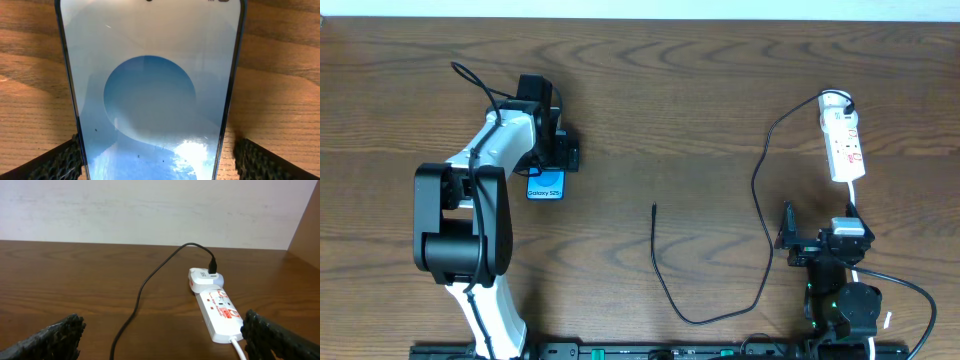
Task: Plug charger to phone and switch on socket
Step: 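Close the left gripper on the phone's top end, then lift the phone with the left gripper and swing it rightward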
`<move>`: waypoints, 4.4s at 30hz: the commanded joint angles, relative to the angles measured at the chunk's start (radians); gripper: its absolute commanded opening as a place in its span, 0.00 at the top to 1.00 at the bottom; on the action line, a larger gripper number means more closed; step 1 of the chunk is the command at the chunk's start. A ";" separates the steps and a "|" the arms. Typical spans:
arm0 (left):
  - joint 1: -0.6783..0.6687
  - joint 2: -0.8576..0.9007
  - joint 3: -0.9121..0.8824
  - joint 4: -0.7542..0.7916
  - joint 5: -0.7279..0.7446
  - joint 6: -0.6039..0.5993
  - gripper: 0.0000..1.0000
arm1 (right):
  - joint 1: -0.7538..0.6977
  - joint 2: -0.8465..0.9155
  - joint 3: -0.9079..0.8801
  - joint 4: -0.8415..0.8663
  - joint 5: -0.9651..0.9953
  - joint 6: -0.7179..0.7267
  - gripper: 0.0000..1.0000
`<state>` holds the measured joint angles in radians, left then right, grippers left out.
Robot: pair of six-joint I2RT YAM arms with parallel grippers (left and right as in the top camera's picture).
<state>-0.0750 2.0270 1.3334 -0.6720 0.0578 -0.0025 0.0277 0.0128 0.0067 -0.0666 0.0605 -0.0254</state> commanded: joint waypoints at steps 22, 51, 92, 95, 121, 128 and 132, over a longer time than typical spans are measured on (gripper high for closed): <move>-0.002 0.061 -0.051 0.005 -0.043 0.006 0.15 | 0.006 -0.007 -0.001 -0.003 0.008 0.013 0.01; -0.002 0.061 -0.051 0.005 -0.043 0.006 0.22 | 0.006 -0.007 -0.001 -0.004 0.008 0.013 0.01; -0.002 0.053 -0.048 0.004 -0.043 0.009 0.93 | 0.006 -0.007 -0.001 -0.003 0.008 0.013 0.01; -0.002 0.046 -0.046 0.003 -0.043 0.009 0.93 | 0.006 -0.007 -0.001 -0.004 0.008 0.013 0.01; -0.002 -0.246 -0.043 -0.033 0.010 0.001 0.93 | 0.006 -0.007 -0.001 -0.004 0.008 0.013 0.01; -0.002 -0.267 -0.044 -0.040 0.437 -0.093 0.93 | 0.006 -0.007 -0.001 -0.004 0.008 0.013 0.01; -0.002 -0.267 -0.044 -0.041 0.645 -0.196 0.93 | 0.006 -0.007 -0.001 -0.003 0.008 0.013 0.01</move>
<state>-0.0757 1.7912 1.2854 -0.7101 0.4263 -0.0834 0.0277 0.0128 0.0067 -0.0669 0.0601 -0.0254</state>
